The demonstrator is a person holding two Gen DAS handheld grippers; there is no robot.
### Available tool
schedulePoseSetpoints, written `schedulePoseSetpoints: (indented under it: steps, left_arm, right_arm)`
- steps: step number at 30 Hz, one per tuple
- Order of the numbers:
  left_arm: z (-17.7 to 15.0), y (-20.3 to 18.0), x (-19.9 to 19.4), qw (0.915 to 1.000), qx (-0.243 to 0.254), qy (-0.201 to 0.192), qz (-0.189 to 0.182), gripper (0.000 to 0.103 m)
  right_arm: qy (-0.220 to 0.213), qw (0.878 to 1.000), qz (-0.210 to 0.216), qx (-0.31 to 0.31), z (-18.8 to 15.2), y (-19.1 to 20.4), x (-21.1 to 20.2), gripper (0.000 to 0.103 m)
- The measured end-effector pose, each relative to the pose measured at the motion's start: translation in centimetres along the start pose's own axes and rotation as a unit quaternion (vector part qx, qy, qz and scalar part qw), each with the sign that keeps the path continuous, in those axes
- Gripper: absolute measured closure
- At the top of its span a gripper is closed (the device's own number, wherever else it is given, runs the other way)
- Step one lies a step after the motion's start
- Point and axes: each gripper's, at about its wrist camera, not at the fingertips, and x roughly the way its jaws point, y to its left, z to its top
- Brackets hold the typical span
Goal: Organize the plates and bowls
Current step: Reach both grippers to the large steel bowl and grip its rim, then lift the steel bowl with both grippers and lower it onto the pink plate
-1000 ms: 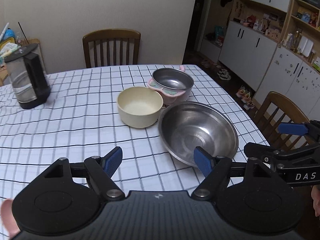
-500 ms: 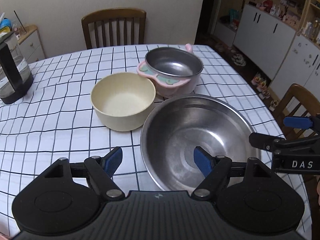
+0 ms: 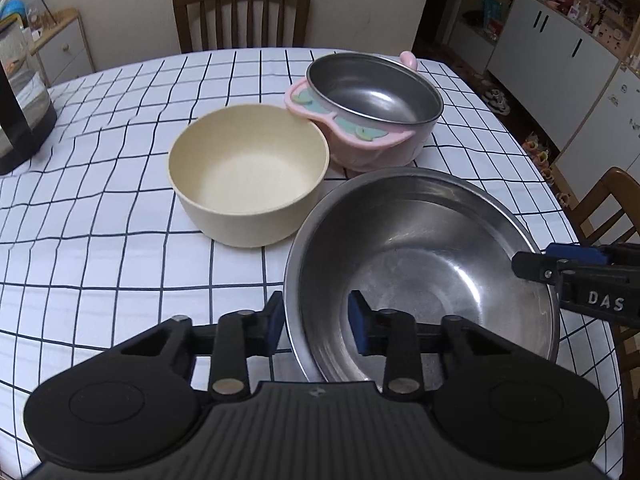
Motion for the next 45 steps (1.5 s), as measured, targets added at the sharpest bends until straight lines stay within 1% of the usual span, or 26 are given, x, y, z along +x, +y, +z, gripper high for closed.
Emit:
schedulePoseSetpoints:
  steps: [4, 5, 7, 8, 9, 16, 19, 23, 26, 34, 45]
  left_arm:
    - [0.1, 0.1, 0.1, 1.0000, -0.003, 0.001, 0.005, 0.078]
    - [0.1, 0.2, 0.1, 1.0000, -0.005, 0.001, 0.004, 0.079]
    - [0.2, 0.2, 0.1, 1.0000, -0.005, 0.002, 0.008, 0.085]
    - [0.2, 0.3, 0.1, 0.9999, -0.005, 0.003, 0.008, 0.086]
    - [0.2, 0.3, 0.0, 0.9999, -0.006, 0.004, 0.008, 0.088]
    - [-0.5, 0.6, -1.2, 0.9999, -0.013, 0.001, 0.004, 0.088]
    - [-1.1, 0.6, -2.4, 0.9999, -0.013, 0.002, 0.000, 0.088]
    - [-2.3, 0.6, -4.4, 1.0000, 0.001, 0.004, -0.005, 0.088]
    - [-3.4, 0.6, -6.0, 0.9998, 0.016, 0.002, -0.009, 0.088]
    - [-6.8, 1.4, -9.7, 0.9991, 0.034, 0.007, -0.022, 0.088]
    - [-11.6, 3.0, -12.7, 0.9975, 0.051, 0.021, -0.044, 0.088]
  right_arm:
    - [0.008, 1.000, 0.004, -0.006, 0.1, 0.3, 0.6, 0.071]
    - [0.009, 1.000, 0.006, -0.006, 0.1, 0.3, 0.6, 0.073]
    - [0.013, 1.000, 0.006, -0.006, 0.0, 0.4, 0.7, 0.079]
    - [0.015, 1.000, 0.007, -0.005, 0.0, 0.4, 0.8, 0.081]
    - [0.016, 1.000, 0.009, -0.004, 0.0, 0.3, 0.8, 0.088]
    - [0.015, 1.000, 0.012, 0.000, -0.5, 0.6, 0.0, 0.089]
    - [0.013, 1.000, 0.013, 0.002, -1.0, 0.8, -1.1, 0.089]
    - [0.014, 1.000, 0.014, 0.007, -2.0, 1.2, -3.0, 0.089]
    - [0.015, 1.000, 0.012, 0.011, -3.1, 1.8, -4.7, 0.089]
    - [0.015, 0.999, 0.006, 0.030, -6.4, 3.6, -8.8, 0.089]
    - [0.013, 0.999, -0.004, 0.049, -11.2, 6.4, -12.5, 0.090]
